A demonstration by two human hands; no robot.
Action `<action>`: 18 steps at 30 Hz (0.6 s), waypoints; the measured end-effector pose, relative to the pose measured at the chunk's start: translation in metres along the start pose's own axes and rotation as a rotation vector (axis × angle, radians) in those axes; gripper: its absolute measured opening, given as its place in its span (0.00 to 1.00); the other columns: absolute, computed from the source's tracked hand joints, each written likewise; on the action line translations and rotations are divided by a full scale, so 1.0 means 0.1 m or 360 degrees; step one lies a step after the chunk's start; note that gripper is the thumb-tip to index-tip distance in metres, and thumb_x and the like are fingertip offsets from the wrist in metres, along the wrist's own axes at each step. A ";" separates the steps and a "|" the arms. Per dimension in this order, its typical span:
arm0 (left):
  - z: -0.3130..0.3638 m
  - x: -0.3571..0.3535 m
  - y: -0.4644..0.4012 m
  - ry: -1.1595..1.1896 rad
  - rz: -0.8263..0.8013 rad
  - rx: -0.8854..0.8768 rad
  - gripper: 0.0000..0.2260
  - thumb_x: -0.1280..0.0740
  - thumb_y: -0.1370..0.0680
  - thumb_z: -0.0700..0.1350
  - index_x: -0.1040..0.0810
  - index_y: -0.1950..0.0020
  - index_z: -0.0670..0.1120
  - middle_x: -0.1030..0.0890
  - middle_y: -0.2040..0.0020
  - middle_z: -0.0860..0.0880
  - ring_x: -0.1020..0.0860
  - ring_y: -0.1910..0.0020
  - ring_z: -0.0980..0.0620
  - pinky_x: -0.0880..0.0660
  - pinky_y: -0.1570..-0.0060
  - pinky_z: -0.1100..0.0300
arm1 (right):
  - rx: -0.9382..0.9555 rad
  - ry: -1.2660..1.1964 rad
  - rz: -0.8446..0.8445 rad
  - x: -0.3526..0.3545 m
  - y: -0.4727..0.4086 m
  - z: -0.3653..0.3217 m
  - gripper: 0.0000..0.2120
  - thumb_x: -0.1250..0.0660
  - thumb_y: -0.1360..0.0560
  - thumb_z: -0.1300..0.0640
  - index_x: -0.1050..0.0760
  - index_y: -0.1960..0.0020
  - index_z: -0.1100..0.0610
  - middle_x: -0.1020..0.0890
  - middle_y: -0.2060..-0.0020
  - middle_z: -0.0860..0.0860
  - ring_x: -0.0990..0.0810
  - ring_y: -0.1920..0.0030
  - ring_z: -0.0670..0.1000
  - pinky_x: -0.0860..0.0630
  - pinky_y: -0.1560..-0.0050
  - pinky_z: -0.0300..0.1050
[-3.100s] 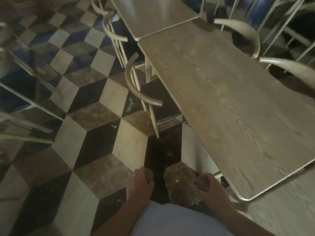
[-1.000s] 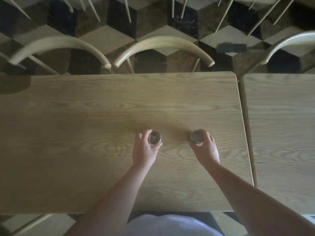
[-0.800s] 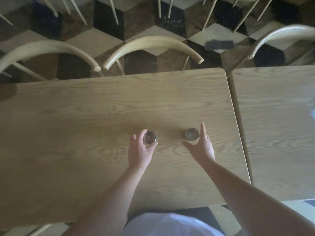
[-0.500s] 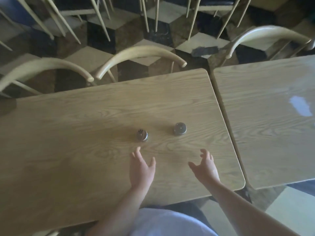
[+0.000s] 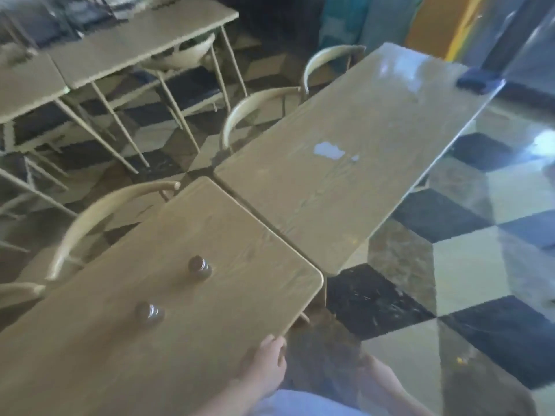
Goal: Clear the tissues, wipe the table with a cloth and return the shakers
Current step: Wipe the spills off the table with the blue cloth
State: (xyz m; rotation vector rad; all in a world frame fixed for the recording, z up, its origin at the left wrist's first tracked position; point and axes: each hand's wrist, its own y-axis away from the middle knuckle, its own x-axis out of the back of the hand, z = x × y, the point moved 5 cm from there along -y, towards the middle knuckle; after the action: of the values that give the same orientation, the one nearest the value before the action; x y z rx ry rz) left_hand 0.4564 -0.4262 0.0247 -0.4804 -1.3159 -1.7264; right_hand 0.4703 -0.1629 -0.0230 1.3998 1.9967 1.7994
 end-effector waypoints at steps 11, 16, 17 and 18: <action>1.52 -0.48 -0.09 -0.0677 -0.0258 -0.0731 0.07 0.43 0.23 0.45 0.28 0.48 0.51 0.25 0.48 0.51 0.23 0.48 0.45 0.25 0.50 0.51 | -0.0137 -0.0604 0.0177 0.31 0.65 1.24 0.07 0.35 0.25 0.51 0.31 0.59 0.49 0.25 0.60 0.46 0.26 0.60 0.46 0.25 0.57 0.38; 1.92 -0.53 -0.26 -0.0796 -0.0241 -0.0863 0.06 0.41 0.22 0.47 0.26 0.47 0.54 0.24 0.49 0.54 0.21 0.51 0.50 0.21 0.50 0.51 | -0.0329 -0.0796 0.0112 0.36 0.58 1.50 0.07 0.36 0.34 0.51 0.31 0.63 0.53 0.28 0.66 0.47 0.31 0.68 0.45 0.34 0.67 0.40; 1.98 -0.53 -0.32 -0.0810 -0.0253 -0.0870 0.05 0.41 0.22 0.47 0.27 0.48 0.54 0.24 0.51 0.54 0.21 0.52 0.51 0.21 0.51 0.51 | -0.0343 -0.0831 0.0110 0.37 0.53 1.53 0.07 0.37 0.38 0.52 0.34 0.66 0.53 0.30 0.69 0.47 0.34 0.70 0.46 0.35 0.66 0.41; 2.03 -0.54 -0.39 -0.0822 -0.0266 -0.0880 0.05 0.41 0.22 0.48 0.27 0.49 0.54 0.25 0.52 0.54 0.21 0.53 0.52 0.21 0.51 0.51 | -0.0356 -0.0841 0.0112 0.35 0.46 1.61 0.07 0.38 0.39 0.52 0.36 0.68 0.52 0.32 0.70 0.47 0.35 0.71 0.46 0.35 0.66 0.42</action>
State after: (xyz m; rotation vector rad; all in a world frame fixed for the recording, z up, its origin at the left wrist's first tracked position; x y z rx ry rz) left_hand 0.4121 -0.2177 0.0360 -1.2253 -1.2262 -2.2042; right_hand 0.5750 -0.0280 -0.0148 1.6653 1.4519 1.4195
